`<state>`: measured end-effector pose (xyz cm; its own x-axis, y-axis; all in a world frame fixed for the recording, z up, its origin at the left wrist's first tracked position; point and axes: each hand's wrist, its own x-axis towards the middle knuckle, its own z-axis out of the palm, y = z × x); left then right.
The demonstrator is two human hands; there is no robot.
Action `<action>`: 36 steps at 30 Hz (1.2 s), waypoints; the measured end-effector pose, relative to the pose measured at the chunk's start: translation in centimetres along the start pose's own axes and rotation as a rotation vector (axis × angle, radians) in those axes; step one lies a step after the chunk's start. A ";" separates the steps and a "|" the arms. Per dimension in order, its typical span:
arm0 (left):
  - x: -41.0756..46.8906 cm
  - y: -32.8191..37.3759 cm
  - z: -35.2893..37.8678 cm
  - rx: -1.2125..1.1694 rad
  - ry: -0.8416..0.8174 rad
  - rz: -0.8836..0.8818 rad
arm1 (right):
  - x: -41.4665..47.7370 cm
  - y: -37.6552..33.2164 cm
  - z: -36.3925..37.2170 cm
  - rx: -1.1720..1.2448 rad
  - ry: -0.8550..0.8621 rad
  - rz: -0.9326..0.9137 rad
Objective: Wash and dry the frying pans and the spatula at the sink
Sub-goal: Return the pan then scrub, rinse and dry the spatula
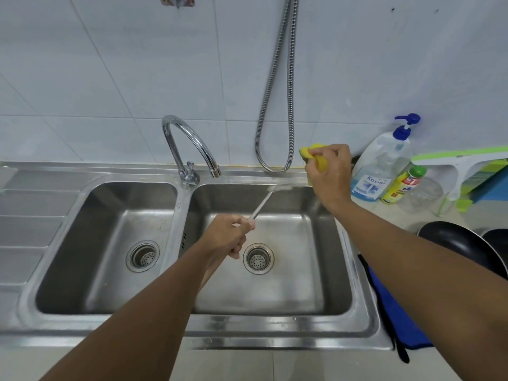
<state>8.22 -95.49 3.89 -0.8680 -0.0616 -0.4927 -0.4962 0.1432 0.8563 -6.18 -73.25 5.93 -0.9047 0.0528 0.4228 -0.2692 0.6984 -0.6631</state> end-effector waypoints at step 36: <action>1.1 0.9 2.9 -0.166 0.104 0.128 | -5.3 -1.0 2.3 -0.144 -0.117 -0.648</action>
<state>6.91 -92.57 3.70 -0.9170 -0.1561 -0.3670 -0.3704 -0.0080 0.9289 -1.91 -75.90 2.94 -0.6070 -0.4808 0.6328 -0.7304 0.6514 -0.2057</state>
